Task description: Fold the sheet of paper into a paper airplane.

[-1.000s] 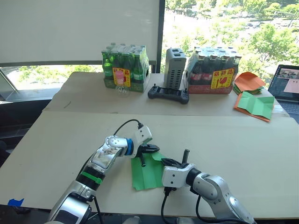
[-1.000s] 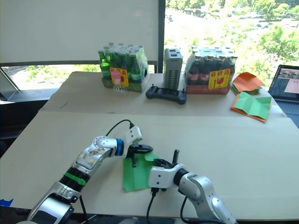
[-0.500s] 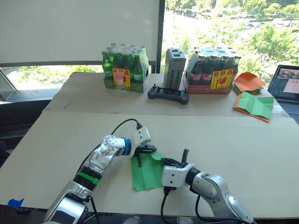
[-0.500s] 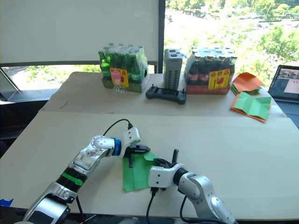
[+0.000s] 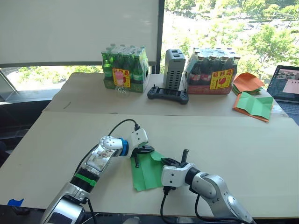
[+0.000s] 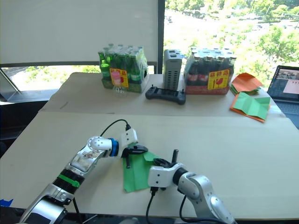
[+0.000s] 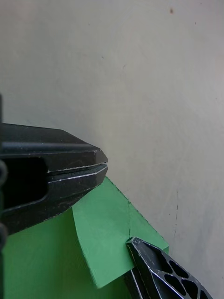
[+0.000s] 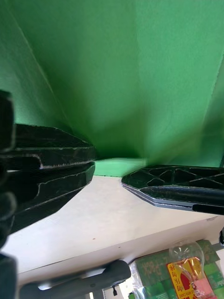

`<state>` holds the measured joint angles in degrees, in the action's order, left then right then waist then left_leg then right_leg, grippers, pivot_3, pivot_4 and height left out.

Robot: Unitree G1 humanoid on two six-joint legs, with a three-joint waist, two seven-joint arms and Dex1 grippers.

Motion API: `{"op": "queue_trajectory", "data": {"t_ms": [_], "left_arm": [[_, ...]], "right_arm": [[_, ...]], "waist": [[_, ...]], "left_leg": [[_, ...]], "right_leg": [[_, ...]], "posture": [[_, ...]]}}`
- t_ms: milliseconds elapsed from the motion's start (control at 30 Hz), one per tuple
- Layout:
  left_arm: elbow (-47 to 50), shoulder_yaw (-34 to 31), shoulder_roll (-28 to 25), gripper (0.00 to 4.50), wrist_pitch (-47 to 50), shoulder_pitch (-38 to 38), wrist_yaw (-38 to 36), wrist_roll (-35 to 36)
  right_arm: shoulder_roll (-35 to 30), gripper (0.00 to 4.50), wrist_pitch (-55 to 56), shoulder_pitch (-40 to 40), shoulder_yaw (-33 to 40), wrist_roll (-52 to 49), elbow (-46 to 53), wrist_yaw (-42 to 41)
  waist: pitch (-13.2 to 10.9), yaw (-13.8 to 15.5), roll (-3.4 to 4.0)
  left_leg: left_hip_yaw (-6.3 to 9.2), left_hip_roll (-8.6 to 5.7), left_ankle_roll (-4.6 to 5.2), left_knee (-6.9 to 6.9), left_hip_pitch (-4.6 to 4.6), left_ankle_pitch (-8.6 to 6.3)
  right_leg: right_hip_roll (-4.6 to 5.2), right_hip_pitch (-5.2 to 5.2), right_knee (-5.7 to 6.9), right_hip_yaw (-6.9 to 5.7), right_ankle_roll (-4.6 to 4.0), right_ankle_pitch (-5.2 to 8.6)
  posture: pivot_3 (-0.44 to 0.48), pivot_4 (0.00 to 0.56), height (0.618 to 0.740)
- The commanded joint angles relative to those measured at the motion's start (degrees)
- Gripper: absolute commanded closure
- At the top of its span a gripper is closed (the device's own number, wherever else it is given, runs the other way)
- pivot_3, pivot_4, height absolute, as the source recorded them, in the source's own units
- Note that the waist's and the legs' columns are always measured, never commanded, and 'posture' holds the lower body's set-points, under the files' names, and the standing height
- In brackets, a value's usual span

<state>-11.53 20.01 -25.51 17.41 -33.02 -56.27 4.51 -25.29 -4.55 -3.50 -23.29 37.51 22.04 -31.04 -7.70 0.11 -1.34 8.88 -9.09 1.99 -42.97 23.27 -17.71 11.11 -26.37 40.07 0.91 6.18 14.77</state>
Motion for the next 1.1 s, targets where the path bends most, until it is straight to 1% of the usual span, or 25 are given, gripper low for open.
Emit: {"op": "queue_trajectory", "data": {"t_ms": [33, 67, 133, 267, 300, 367, 400, 433, 500, 567, 600, 633, 867, 1100], "left_arm": [[-2.11, 0.84, -0.84, 4.5, 0.52, 1.39, 0.02, -2.14], [-2.34, 0.92, -0.82, 4.5, 0.38, 1.37, 0.02, -2.23], [-2.68, 1.02, -0.67, 4.5, 0.27, 1.28, 0.0, -2.27], [-3.25, 1.01, -0.53, 4.5, -0.06, 1.06, 0.11, -2.41], [-3.29, 1.02, -0.48, 4.5, -0.08, 1.02, 0.13, -2.42], [-3.06, 0.96, -0.45, 4.5, 0.04, 0.94, 0.11, -2.36], [-2.98, 0.92, -0.45, 4.5, 0.03, 0.91, 0.15, -2.37], [-2.94, 0.89, -0.46, 4.5, 0.02, 0.9, 0.17, -2.38], [-2.74, 0.88, -0.38, 4.5, 0.09, 0.94, 0.35, -2.44], [-2.47, 0.75, -0.25, 4.5, 0.34, 0.93, 0.61, -2.4], [-2.24, 0.72, -0.26, 4.5, 0.43, 0.97, 0.63, -2.34], [-2.02, 0.73, -0.26, 4.5, 0.53, 1.04, 0.65, -2.31], [-1.19, 0.73, -0.27, 4.5, 0.83, 1.5, 1.08, -2.43], [-0.15, 0.63, -0.42, 4.5, 1.3, 2.05, 1.28, -2.2]], "right_arm": [[1.63, 2.89, -3.36, -0.31, 2.0, -4.07, 2.94, -2.39], [2.2, 2.5, -4.75, -0.35, 2.75, -6.32, 3.85, -3.89], [2.61, 1.88, -6.6, -0.99, 4.09, -10.35, 5.52, -6.57], [4.66, 1.88, -14.16, -5.55, 7.57, -19.61, 8.37, -11.63], [4.56, 1.88, -15.02, -6.19, 7.8, -20.67, 8.6, -12.21], [6.4, 1.88, -19.74, -9.37, 9.29, -24.31, 8.5, -12.62], [7.74, 2.4, -22.28, -11.12, 9.98, -25.82, 7.35, -12.17], [8.58, 2.72, -24.09, -12.31, 10.39, -26.83, 6.55, -11.79], [8.19, 3.39, -25.26, -13.76, 9.79, -27.09, 4.65, -11.59], [7.7, 4.15, -26.21, -14.58, 9.17, -27.59, 3.36, -11.43], [7.49, 4.4, -26.51, -14.91, 8.82, -27.69, 2.4, -11.13], [7.25, 4.46, -26.71, -15.11, 8.59, -27.77, 1.78, -10.76], [6.01, 4.46, -26.38, -14.94, 4.61, -28.03, -3.0, -10.22], [6.11, 4.46, -25.21, -15.66, 2.95, -28.04, -7.49, -8.8]], "waist": [[0.01, -0.01, 0.0], [0.01, -0.01, 0.0], [0.02, -0.04, -0.01], [0.02, -0.16, -0.01], [0.02, -0.12, -0.01], [0.02, -0.13, -0.01], [0.02, -0.13, -0.01], [0.02, -0.16, -0.01], [0.02, -0.13, -0.01], [0.02, -0.15, -0.01], [0.02, -0.16, -0.01], [0.02, -0.16, -0.01], [0.02, -0.19, -0.01], [0.02, -0.29, -0.01]], "left_leg": [[0.0, 0.0, 0.0, 0.0, -0.02, 0.0], [0.0, 0.0, 0.0, 0.0, -0.02, 0.0], [0.0, 0.0, 0.0, 0.0, -0.03, 0.0], [0.01, 0.0, 0.0, 0.0, -0.03, 0.01], [0.02, 0.0, -0.01, 0.0, -0.02, 0.01], [0.05, 0.0, -0.01, 0.0, -0.04, 0.01], [0.06, 0.01, -0.01, 0.0, -0.04, 0.01], [0.06, 0.01, -0.01, 0.0, -0.03, 0.01], [0.06, 0.01, -0.01, 0.0, -0.03, 0.01], [0.07, -0.01, -0.01, 0.0, -0.03, 0.01], [0.07, -0.01, -0.01, 0.0, -0.02, 0.01], [0.07, -0.01, -0.01, 0.0, -0.02, 0.01], [0.07, 0.0, -0.01, 0.0, -0.01, 0.01], [0.07, 0.0, -0.01, 0.0, -0.02, 0.01]], "right_leg": [[0.0, 0.02, 0.0, 0.0, 0.0, 0.0], [0.0, 0.02, 0.0, 0.0, 0.0, 0.0], [0.0, 0.03, -0.01, 0.0, 0.0, 0.0], [0.0, 0.04, 0.0, 0.0, -0.01, 0.0], [0.01, 0.04, 0.0, -0.01, 0.0, 0.0], [0.0, 0.06, -0.01, -0.04, 0.0, 0.0], [0.0, 0.06, -0.02, -0.04, -0.01, 0.0], [0.01, 0.06, -0.01, -0.04, -0.01, 0.0], [0.01, 0.06, -0.01, -0.04, -0.01, -0.01], [0.02, 0.06, -0.02, -0.05, -0.01, -0.01], [0.03, 0.06, -0.02, -0.05, -0.01, -0.01], [0.03, 0.05, -0.02, -0.06, -0.01, -0.01], [0.03, 0.04, -0.01, -0.05, -0.01, -0.01], [0.03, 0.05, -0.01, -0.05, -0.01, -0.01]], "posture": [[0.0, 0.15, 0.675], [0.0, 0.15, 0.675], [0.0, 0.15, 0.675], [0.0, 0.15, 0.675], [0.0, 0.15, 0.675], [0.0, 0.15, 0.675], [0.0, 0.15, 0.675], [0.0, 0.15, 0.675], [0.0, 0.15, 0.675], [0.0, 0.15, 0.675], [0.0, 0.15, 0.675], [0.0, 0.15, 0.675], [0.0, 0.15, 0.675], [0.0, 0.15, 0.675]]}}
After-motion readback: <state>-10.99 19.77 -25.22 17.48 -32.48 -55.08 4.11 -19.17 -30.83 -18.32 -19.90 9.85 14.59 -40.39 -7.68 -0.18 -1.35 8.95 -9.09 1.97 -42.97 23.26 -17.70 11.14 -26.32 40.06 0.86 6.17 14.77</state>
